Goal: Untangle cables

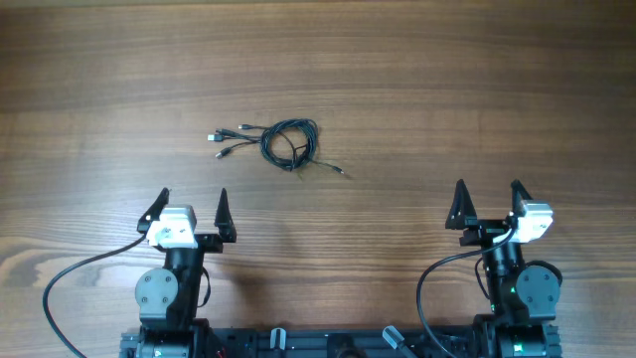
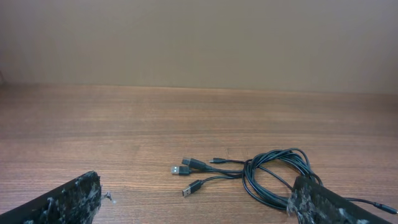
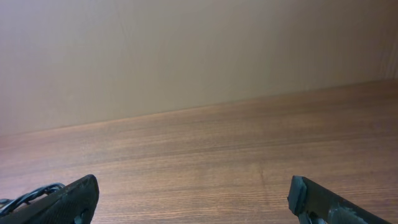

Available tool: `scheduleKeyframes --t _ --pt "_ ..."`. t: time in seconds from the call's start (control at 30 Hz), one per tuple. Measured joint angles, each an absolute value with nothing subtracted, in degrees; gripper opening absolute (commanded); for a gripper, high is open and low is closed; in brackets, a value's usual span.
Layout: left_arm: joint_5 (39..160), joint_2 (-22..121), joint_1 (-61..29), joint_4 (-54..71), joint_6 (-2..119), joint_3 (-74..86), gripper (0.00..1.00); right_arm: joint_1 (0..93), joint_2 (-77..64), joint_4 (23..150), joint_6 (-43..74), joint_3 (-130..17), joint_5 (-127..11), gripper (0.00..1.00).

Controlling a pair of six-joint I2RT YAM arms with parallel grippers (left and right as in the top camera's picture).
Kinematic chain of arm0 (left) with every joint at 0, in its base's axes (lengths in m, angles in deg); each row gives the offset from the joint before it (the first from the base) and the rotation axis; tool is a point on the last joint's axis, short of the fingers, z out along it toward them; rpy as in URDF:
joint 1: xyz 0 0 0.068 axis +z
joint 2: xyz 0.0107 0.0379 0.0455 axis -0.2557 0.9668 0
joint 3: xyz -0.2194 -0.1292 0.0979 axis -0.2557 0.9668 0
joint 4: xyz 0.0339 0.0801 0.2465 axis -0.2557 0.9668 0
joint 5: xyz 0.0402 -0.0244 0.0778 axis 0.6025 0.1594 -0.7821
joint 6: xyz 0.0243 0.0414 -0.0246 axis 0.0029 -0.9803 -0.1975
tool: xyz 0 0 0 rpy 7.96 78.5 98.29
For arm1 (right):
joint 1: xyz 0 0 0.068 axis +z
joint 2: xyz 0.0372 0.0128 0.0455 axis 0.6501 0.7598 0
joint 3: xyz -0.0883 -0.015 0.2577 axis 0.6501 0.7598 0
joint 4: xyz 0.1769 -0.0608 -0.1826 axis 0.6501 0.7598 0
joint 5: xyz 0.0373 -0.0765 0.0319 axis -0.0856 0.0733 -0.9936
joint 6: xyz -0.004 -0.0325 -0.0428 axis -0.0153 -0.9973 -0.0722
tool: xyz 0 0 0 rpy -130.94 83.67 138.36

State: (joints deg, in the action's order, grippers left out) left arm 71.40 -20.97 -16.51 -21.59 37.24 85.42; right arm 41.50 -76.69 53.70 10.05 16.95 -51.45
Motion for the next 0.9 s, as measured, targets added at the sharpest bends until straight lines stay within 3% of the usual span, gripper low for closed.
scheduleKeyframes --t 0.9 --pt "71.82 -18.91 -14.41 -21.59 37.24 85.42 1.0 41.5 -76.69 53.7 10.05 16.97 -51.45 1.0"
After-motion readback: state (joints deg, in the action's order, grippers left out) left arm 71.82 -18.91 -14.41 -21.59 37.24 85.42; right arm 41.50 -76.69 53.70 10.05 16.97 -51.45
